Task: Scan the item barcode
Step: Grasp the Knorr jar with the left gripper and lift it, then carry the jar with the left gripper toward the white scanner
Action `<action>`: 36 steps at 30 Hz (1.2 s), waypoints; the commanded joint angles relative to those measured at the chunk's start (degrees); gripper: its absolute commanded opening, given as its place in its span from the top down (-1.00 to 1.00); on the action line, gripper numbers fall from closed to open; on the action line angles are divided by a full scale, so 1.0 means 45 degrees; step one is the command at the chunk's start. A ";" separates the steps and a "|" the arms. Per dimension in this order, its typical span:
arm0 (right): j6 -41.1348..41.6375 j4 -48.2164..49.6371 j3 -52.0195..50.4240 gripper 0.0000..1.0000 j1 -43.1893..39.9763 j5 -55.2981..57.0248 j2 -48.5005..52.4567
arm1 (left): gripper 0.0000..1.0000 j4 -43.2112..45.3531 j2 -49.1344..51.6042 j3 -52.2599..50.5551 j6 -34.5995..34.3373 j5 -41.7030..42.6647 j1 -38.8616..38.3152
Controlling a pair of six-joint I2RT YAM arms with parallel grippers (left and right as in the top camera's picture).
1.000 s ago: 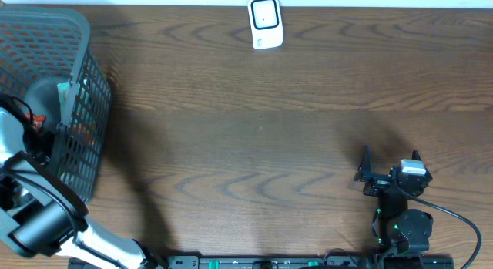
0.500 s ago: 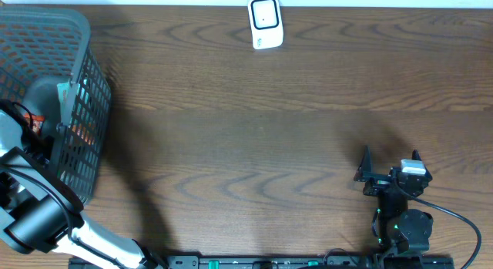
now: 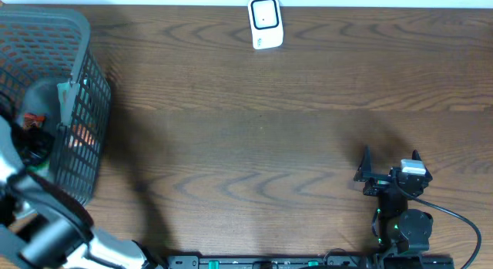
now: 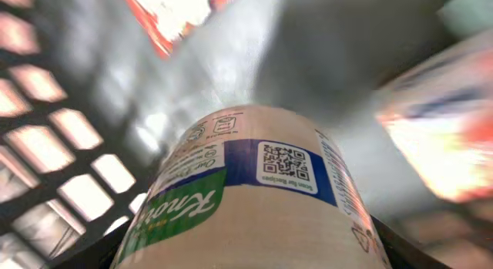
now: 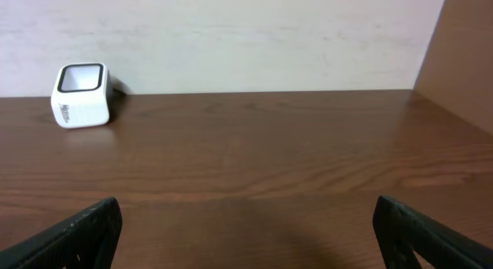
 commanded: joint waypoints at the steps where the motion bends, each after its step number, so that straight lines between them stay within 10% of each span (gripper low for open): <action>1: -0.0141 -0.0010 -0.0039 -0.99 0.0087 -0.0015 -0.0019 | -0.36 -0.0160 -0.1938 0.0937 -0.0185 0.0452 0.0063; 16: -0.0141 -0.0010 -0.0039 -0.99 0.0087 -0.0015 -0.0019 | -0.38 0.2511 -0.7830 0.1001 -0.1996 0.8388 -0.0937; 24: -0.0141 -0.0010 -0.0039 -0.98 0.0087 -0.0015 -0.0019 | -0.38 0.3293 -0.7742 0.0991 -0.2841 0.8145 -0.5595; 36: -0.0141 -0.0010 -0.0039 -0.98 0.0087 -0.0015 -0.0019 | -0.38 0.2919 -0.2667 0.0986 0.2118 0.6343 -1.2881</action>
